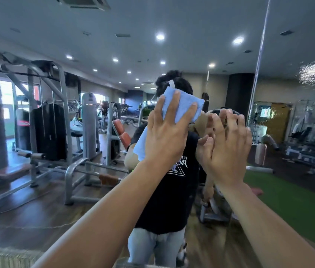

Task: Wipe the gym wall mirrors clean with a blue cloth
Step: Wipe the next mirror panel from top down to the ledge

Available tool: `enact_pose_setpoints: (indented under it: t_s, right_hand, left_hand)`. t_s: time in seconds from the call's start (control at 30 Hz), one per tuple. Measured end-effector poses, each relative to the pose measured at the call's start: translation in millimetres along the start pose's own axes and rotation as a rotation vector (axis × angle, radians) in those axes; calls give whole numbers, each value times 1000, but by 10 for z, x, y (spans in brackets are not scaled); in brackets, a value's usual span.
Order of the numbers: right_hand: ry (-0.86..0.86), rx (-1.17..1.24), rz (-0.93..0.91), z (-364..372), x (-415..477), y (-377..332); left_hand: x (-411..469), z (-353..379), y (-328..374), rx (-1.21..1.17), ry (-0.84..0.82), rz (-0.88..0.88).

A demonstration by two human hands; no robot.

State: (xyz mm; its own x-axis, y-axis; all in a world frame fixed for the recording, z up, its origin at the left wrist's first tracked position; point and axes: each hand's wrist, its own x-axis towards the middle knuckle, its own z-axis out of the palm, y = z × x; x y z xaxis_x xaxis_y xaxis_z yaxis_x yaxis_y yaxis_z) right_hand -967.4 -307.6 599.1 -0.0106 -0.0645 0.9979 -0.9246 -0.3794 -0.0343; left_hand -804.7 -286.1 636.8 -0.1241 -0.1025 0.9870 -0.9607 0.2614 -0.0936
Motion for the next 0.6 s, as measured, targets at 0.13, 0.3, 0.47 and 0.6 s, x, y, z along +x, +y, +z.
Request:
enact_pose_setpoints:
  t_s: [0.13,0.3,0.47,0.6]
  right_hand:
    - [4,21,-29,-112,215,191]
    - [13,2,-61,-246,573,503]
    - [-18,-3,-65,-371,899,836]
    - [-5,0,-82,-387,1066,1029]
  left_hand:
    - [234,77,197,15,34,0]
    - [584,126,473,28,25,-23]
    - [915,215,774,60,38,-69]
    - [1103,299,973,51,52,-66]
